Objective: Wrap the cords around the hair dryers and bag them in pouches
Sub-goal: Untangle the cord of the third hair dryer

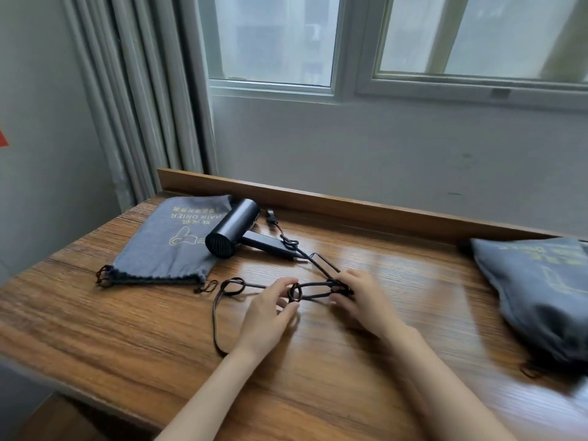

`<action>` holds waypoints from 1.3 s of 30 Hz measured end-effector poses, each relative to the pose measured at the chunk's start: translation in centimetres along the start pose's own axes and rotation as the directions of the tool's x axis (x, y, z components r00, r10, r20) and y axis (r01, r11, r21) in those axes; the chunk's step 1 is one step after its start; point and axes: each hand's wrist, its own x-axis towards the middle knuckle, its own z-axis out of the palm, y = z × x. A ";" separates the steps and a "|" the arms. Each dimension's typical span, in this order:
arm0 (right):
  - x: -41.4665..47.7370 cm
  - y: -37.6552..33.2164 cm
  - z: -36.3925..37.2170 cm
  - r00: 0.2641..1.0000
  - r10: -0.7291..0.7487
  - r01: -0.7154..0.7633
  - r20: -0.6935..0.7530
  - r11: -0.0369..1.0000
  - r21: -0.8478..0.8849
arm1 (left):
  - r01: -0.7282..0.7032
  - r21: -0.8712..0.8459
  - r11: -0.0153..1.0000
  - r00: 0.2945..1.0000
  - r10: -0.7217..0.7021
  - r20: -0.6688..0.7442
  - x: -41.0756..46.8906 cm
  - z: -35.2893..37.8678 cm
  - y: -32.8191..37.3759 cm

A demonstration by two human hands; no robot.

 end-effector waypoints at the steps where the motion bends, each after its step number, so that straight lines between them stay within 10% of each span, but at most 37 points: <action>1: -0.4 0.6 -0.4 1.000 0.016 -0.016 -0.011 1.000 -0.004 | -0.008 -0.006 1.000 1.000 0.008 0.017 0.2 0.6 0.3; 9: -4.9 4.6 -4.9 0.983 0.165 -0.165 -0.086 0.986 0.005 | -0.091 -0.075 0.993 0.983 0.101 0.152 1.6 5.5 2.1; 16: -4.8 4.1 -10.0 0.903 0.375 -0.366 0.211 0.927 -0.082 | -0.153 -0.073 0.985 0.966 0.165 0.200 3.6 8.1 3.0; 21: 0.4 3.2 -9.2 0.901 0.413 -0.427 -0.131 0.898 -0.109 | -0.101 -0.191 0.976 0.975 0.135 0.177 3.9 8.3 2.7; 28: 7.6 3.5 -2.3 0.897 0.439 -0.434 0.049 0.897 -0.087 | -0.054 -0.229 0.972 0.976 0.100 0.195 3.9 8.1 2.4; 39: -1.2 2.8 -11.8 0.806 0.557 -0.390 -0.201 0.756 0.526 | -0.132 -0.161 0.978 0.962 0.166 0.216 3.3 8.7 3.7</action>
